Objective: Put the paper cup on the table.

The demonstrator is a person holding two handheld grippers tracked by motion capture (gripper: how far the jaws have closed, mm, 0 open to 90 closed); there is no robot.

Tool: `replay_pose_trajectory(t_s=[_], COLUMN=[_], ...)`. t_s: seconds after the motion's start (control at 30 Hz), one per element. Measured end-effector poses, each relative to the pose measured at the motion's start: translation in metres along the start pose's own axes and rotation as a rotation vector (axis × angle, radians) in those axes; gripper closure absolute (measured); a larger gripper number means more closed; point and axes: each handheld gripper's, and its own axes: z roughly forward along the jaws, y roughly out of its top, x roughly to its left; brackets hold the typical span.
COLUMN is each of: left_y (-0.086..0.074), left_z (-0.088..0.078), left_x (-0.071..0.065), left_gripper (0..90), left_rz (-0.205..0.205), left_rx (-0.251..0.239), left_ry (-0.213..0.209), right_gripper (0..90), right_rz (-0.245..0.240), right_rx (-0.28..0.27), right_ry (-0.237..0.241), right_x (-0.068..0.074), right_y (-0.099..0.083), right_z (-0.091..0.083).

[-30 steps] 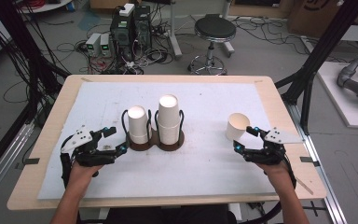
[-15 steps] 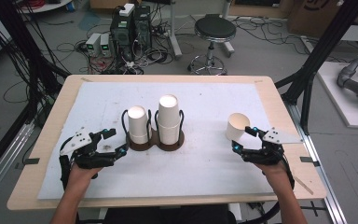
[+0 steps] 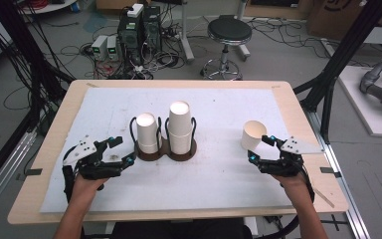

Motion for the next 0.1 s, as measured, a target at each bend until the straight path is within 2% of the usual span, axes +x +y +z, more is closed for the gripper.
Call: replay_pose_trajectory(t_s=[0.1], left_y=[-0.0002], left_z=[0.0006], left_x=[0.0005], left_gripper=[20.4], left_rz=[-0.003], left_rx=[-0.002], left_ry=[0.002], right_gripper=[20.8], right_rz=[0.005], right_rx=[0.001], right_ry=[-0.002], right_x=[-0.0011], right_y=[-0.0007], right_z=[-0.0010])
